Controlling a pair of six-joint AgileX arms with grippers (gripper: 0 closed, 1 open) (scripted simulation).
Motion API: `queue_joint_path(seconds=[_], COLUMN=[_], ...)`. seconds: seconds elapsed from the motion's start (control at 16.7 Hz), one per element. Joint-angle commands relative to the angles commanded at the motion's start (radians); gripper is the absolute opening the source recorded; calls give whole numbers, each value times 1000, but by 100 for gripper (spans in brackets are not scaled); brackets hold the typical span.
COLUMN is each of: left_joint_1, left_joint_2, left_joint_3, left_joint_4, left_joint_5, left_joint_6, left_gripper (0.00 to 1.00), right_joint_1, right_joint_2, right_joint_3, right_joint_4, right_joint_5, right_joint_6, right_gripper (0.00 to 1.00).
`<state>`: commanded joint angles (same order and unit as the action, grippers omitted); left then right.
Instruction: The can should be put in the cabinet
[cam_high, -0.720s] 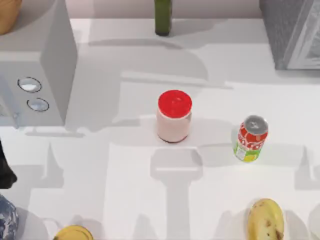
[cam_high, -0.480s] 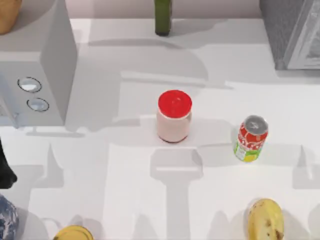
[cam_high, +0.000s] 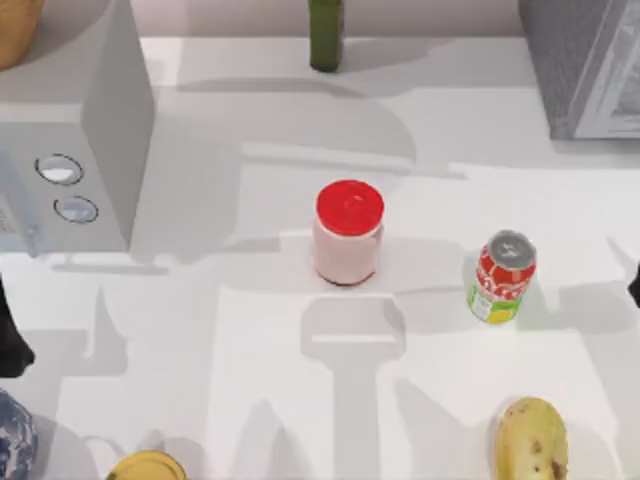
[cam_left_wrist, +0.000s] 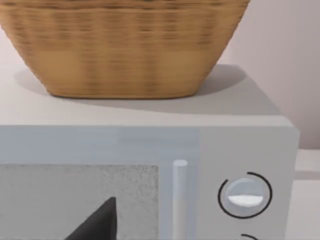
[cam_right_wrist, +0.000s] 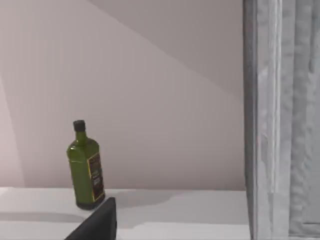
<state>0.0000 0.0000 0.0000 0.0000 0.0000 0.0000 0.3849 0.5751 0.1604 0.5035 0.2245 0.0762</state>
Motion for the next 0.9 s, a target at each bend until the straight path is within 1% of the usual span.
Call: queue_joint_path(seconds=[0.3,0.48,0.72,0.9], left_joint_1=[0,0,0,0], left_joint_2=[0,0,0,0], left_joint_3=[0,0,0,0], left_joint_4=[0,0,0,0], left_joint_5=[0,0,0,0], left_joint_6=[0,0,0,0], left_gripper=[100,100,100,100], right_joint_1=[239,345,434,467], right_joint_2=[616,929,1205,1302], right_joint_3=[80,107,121,123], right_joint_4=[374,530,629,648], right_joint_5=[219,362,524,596], right_joint_6=[92,156,233,268], right_gripper=[100,100,100,100])
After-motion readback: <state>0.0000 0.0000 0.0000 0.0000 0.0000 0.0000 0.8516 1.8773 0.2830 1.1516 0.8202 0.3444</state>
